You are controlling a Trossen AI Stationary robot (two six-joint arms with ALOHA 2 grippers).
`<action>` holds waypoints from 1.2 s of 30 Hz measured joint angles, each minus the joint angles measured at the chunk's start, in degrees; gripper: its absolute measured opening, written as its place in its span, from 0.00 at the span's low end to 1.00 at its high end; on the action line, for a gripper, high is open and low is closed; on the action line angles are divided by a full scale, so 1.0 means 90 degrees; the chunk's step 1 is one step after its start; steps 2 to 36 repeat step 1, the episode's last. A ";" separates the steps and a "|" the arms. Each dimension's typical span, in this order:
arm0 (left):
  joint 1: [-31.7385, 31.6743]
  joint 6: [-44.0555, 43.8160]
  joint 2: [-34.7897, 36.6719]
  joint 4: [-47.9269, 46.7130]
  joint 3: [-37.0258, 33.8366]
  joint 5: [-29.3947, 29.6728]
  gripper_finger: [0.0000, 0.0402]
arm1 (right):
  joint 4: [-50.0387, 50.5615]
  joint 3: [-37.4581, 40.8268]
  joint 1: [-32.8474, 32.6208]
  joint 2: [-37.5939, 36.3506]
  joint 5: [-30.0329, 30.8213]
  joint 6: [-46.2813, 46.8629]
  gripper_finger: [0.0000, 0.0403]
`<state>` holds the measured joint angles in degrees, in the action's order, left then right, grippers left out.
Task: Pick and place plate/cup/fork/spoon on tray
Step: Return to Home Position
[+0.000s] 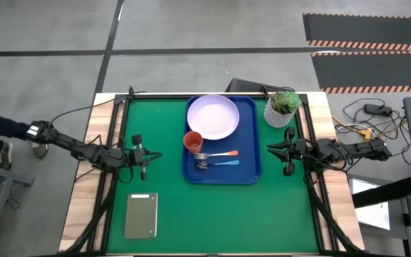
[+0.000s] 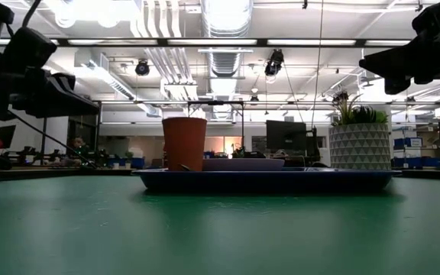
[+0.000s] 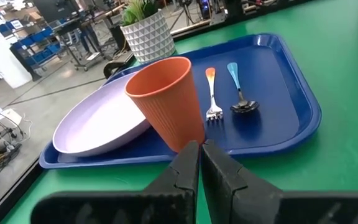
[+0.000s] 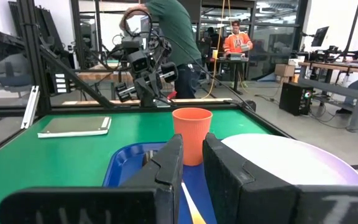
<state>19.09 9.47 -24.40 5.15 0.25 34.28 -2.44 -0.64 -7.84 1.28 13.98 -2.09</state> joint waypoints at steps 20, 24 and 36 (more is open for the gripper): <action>0.0000 -0.0001 -0.0018 0.0000 0.0000 0.0000 0.00 | 0.0001 0.0000 -0.0001 0.0000 -0.0001 0.0000 0.13; 0.0000 -0.0001 -0.0018 0.0000 0.0000 0.0000 0.00 | 0.0001 0.0000 -0.0001 0.0000 -0.0001 0.0000 0.13; 0.0000 -0.0001 -0.0018 0.0000 0.0000 0.0000 0.00 | 0.0001 0.0000 -0.0001 0.0000 -0.0001 0.0000 0.13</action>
